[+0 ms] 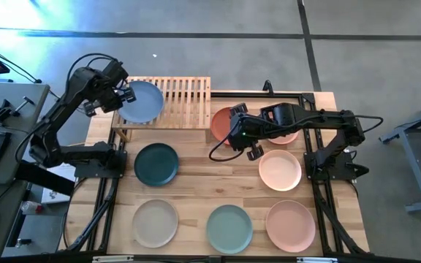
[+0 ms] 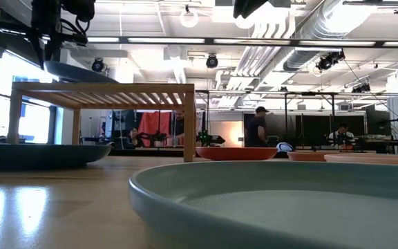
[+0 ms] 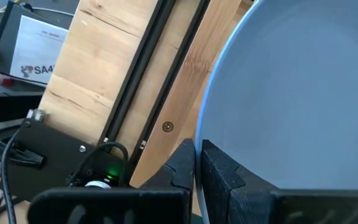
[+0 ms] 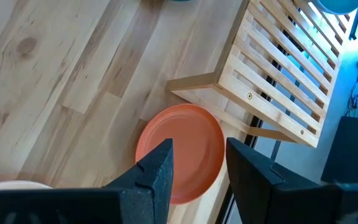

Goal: Place and stack plates onto a shelf
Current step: Put the light blue plate on the shelf

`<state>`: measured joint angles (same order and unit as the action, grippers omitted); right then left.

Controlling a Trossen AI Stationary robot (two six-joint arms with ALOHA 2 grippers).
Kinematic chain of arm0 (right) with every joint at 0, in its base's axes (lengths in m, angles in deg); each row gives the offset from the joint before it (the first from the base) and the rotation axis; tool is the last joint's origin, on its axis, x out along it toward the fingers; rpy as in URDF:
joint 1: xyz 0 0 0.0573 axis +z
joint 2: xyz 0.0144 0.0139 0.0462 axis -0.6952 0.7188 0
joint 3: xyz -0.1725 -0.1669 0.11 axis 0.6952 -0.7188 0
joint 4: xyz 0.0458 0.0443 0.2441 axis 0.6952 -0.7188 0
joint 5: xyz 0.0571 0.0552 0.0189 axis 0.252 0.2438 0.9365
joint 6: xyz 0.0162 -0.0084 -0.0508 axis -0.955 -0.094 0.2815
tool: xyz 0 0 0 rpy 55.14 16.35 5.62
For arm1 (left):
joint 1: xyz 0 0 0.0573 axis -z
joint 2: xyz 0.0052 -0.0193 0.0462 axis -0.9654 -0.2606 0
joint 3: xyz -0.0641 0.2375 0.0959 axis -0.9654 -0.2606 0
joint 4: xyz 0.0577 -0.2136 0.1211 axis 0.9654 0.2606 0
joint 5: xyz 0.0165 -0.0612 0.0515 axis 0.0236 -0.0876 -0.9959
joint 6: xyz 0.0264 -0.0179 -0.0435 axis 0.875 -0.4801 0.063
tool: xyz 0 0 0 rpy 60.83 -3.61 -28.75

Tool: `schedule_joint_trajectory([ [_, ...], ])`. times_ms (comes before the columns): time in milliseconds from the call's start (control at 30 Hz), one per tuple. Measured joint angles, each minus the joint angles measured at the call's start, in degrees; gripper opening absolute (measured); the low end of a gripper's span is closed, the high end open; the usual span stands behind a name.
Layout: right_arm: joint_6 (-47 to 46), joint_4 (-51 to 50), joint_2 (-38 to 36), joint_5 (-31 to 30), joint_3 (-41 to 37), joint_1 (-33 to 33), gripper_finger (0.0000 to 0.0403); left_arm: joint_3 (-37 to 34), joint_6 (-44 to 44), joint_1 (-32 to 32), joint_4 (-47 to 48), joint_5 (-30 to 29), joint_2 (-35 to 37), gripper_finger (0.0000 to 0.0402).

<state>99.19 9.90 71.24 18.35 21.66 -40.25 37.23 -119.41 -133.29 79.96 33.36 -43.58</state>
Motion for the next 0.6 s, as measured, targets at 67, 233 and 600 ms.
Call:
schedule_joint_trajectory([
  [67,0.0,0.0,0.0,0.0,0.0,0.0,0.0124,0.0,1.0,-0.4,0.0,0.0,-0.4,0.001],
  [233,0.0,0.0,0.0,0.0,0.0,0.0,0.0124,0.0,1.1,-0.9,0.1,0.0,-1.1,0.0033],
  [600,0.0,0.0,0.0,0.0,0.0,0.0,0.0124,0.0,2.5,-0.9,0.1,0.0,-1.4,0.0055],
])
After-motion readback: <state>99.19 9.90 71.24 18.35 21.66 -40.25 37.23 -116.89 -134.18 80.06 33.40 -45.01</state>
